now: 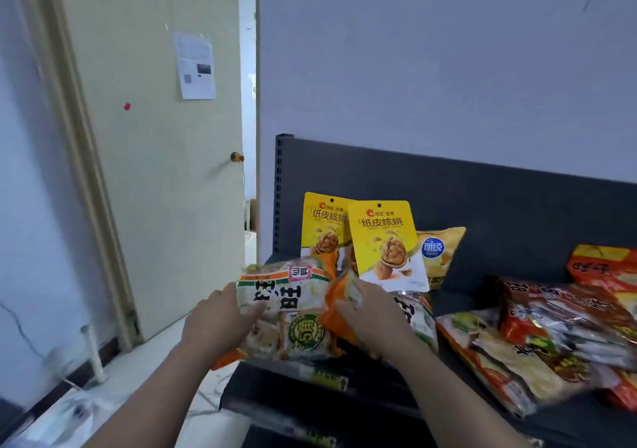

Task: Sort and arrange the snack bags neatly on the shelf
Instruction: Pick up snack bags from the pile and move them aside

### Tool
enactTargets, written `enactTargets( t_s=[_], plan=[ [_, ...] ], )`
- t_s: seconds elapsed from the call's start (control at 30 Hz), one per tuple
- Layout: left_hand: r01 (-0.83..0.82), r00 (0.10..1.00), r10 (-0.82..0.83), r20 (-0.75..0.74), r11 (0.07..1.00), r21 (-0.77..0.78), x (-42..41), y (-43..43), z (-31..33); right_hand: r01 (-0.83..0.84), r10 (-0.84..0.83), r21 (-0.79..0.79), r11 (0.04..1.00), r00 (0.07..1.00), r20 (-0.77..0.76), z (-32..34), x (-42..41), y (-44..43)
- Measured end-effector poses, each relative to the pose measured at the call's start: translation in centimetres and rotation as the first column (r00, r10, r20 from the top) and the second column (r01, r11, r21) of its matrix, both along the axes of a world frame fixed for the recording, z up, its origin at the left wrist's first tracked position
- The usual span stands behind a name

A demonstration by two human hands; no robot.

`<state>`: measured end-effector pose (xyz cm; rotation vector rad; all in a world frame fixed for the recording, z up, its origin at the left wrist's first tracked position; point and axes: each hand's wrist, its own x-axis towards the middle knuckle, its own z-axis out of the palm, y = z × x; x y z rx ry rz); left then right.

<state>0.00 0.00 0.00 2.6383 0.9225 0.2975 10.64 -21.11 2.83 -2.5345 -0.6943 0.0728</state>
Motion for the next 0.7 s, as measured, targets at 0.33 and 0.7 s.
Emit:
enactTargets(
  t_s=[0.33,0.7],
  plan=[
    [0.071,0.996,-0.089,-0.020,0.899,-0.432,4.1,5.3,-2.7,0.026,-0.017,-0.178,0.984,0.998,0.053,-2.3,3.0,7.5],
    [0.243,0.956,-0.154,0.248,0.890,-0.385,6.8,7.5,-4.3,0.111,-0.097,-0.224,0.968,0.993,0.073,-4.4,2.7,8.5]
  ],
)
